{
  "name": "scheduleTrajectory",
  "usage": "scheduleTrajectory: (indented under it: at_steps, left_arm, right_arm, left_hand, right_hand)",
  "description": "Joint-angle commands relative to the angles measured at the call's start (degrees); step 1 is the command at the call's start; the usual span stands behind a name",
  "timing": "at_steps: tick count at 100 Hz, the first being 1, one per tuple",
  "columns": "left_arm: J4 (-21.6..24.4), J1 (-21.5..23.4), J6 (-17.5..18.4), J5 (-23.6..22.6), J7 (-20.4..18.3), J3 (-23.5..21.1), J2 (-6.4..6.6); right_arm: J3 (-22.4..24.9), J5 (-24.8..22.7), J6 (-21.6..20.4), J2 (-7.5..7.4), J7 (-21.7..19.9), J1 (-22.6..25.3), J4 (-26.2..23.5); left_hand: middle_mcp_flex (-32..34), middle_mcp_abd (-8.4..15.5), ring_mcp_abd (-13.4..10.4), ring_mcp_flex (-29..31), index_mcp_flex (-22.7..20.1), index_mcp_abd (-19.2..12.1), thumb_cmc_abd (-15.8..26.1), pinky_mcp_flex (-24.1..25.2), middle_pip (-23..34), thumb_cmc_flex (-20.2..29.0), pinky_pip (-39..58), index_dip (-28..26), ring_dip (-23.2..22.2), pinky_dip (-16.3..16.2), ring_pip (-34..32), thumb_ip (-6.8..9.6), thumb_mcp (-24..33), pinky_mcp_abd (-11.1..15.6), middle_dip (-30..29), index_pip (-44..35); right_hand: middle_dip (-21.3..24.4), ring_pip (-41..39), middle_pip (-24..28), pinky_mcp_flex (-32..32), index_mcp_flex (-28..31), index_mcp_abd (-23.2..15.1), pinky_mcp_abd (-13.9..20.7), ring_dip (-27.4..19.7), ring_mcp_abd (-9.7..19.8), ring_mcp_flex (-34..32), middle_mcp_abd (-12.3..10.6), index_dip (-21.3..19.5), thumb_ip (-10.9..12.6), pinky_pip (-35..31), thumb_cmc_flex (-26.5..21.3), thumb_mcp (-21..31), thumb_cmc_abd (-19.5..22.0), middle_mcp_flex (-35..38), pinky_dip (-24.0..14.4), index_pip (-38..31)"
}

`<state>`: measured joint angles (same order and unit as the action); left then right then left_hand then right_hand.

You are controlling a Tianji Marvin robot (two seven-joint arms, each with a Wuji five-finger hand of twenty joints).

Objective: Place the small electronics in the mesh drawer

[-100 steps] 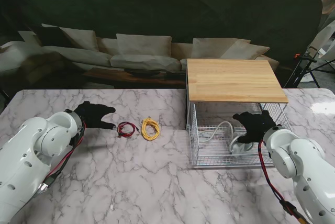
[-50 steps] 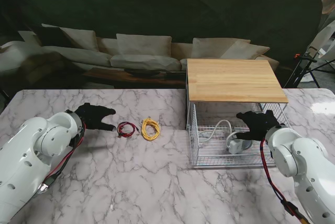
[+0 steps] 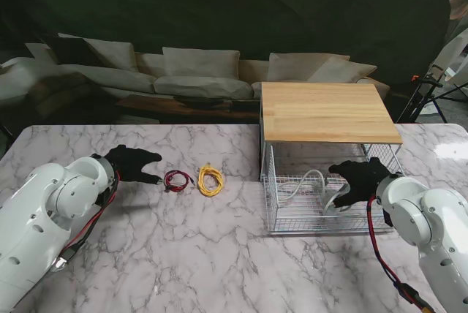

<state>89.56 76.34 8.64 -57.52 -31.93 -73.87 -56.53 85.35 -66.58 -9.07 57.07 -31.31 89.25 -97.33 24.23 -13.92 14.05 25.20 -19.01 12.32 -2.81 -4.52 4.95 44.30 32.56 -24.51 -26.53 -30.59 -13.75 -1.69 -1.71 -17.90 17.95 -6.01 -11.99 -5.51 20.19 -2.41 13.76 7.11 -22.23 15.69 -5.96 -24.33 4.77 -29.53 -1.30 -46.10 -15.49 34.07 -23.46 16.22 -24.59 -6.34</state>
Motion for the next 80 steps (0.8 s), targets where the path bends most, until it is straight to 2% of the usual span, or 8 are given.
scheduleTrajectory:
  at_steps: [1,10,21,32,41,49,61,80]
  left_arm:
    - [0.28,-0.2,0.14,0.16,-1.15,0.14,0.12]
    - [0.26,-0.23,-0.05,0.33,-1.18,0.27,0.11]
    - [0.23,-0.26,-0.06,0.35,-1.08,0.4,0.09]
    - [0.21,-0.28,-0.07,0.48,-1.05,0.47,0.09]
    - [0.1,-0.35,0.01,0.73,-1.21,0.58,0.12]
    - [-0.28,-0.55,0.02,1.21,-1.22,0.94,0.13]
    - [-1.0,-1.12,0.1,2.62,-1.81,1.96,0.24]
    - [-3.65,-3.27,0.08,4.78,-3.02,5.0,0.5]
  right_arm:
    - [0.17,-1.17,0.72,0.05,1.82,0.56,-0.31]
    - [0.46,-1.74,0.87,0.19,3.44,0.84,-0.35]
    - [1.39,0.23,0.23,0.19,3.51,1.29,-0.71]
    - [2.66,1.5,-0.83,0.14,3.06,2.21,-1.66]
    - [3.75,2.12,-1.12,0.26,3.46,3.47,-2.81]
    - [4.96,2.26,-1.67,0.45,4.81,4.94,-4.18]
    - [6.72,2.91,-2.9,0.7,6.16,7.3,-6.84]
    - [8.67,3.99,-4.9,1.18,9.49,9.99,-10.13]
  left_hand:
    - [-2.4,0.17,-0.44,1.04,0.92,-1.12,2.69,0.13,-1.52,1.54,-0.95,-0.19,0.15,-0.51,1.45,0.76,-0.11,-2.27,-0.58,0.76]
    - [-2.79,0.07,-0.41,1.05,0.98,-1.17,2.66,0.11,-1.92,1.56,-1.06,-0.18,0.22,-0.44,1.51,0.77,-0.1,-2.42,-0.91,0.79]
    - [-2.81,-0.05,-0.42,1.02,0.94,-1.11,2.64,0.0,-2.11,1.6,-1.11,-0.19,0.28,-0.37,1.55,0.77,-0.1,-2.4,-1.2,0.77]
    - [-3.05,-0.25,-0.33,0.74,0.94,-1.02,2.5,-0.37,-2.28,1.73,-0.94,-0.19,0.35,-0.4,1.66,0.78,-0.06,-2.3,-1.45,0.77]
    - [-5.66,-1.2,-0.39,0.56,1.27,-0.96,2.29,-0.97,-4.03,1.97,-0.91,-0.04,0.89,-0.17,2.15,0.78,-0.07,-1.78,-3.29,1.02]
    - [-12.29,-3.64,0.11,-0.42,1.95,-0.42,1.77,-1.78,-5.65,2.37,-1.24,1.31,2.23,0.77,2.88,0.87,-0.01,-0.81,-9.0,2.37]
    - [-14.81,-5.07,0.66,-0.83,3.3,0.14,0.22,-2.16,-6.47,2.28,-1.21,3.04,3.28,1.6,3.16,0.91,0.04,-0.41,-12.84,3.59]
    - [-18.67,-4.43,1.86,-2.96,7.43,-0.13,-3.68,-1.89,-7.22,0.64,-2.71,5.92,5.1,3.53,4.14,0.9,0.24,0.14,-16.02,5.99]
  right_hand:
    - [-0.14,1.21,-0.24,1.04,-0.86,-0.19,-0.31,-1.71,-0.03,0.81,0.67,0.71,-2.03,1.32,3.24,-0.14,-0.01,-1.39,0.59,-0.23]
    - [-0.06,1.0,-0.27,0.34,-0.4,-0.3,-0.52,-1.79,-0.09,0.12,0.85,0.67,-2.65,1.31,2.18,-2.36,3.79,-0.93,0.33,-0.5]
    - [-0.15,1.0,-0.11,0.41,-0.14,-0.09,-0.58,-1.84,-0.01,0.19,0.71,0.44,1.58,1.48,-5.82,-0.01,2.14,-1.08,0.2,-1.17]
    - [-0.14,1.15,-0.13,0.62,-0.22,-0.22,-0.63,-1.95,-0.01,0.54,0.73,0.26,4.68,1.67,-7.37,2.9,1.02,-1.37,0.25,-1.49]
    - [-0.06,1.14,-0.23,0.63,0.22,-1.25,-0.36,-1.9,-0.26,0.87,0.85,0.15,2.99,1.64,-4.1,0.73,2.62,-1.13,0.21,-1.74]
    - [-0.03,1.05,-0.21,0.27,1.92,-2.52,-0.32,-1.84,-0.38,0.66,0.98,-0.08,2.0,1.38,-3.78,-0.06,3.57,-0.35,0.07,-2.58]
    - [0.1,1.04,-0.45,-0.03,2.66,-2.88,-0.18,-1.82,-0.54,0.52,0.99,-0.06,0.97,1.13,-3.33,-0.84,4.46,0.62,-0.08,-3.04]
    - [0.2,0.96,-0.73,-0.27,3.15,-3.06,-0.38,-1.78,-0.65,0.09,1.06,0.14,0.47,0.96,-3.15,-1.5,4.87,1.59,-0.19,-3.29]
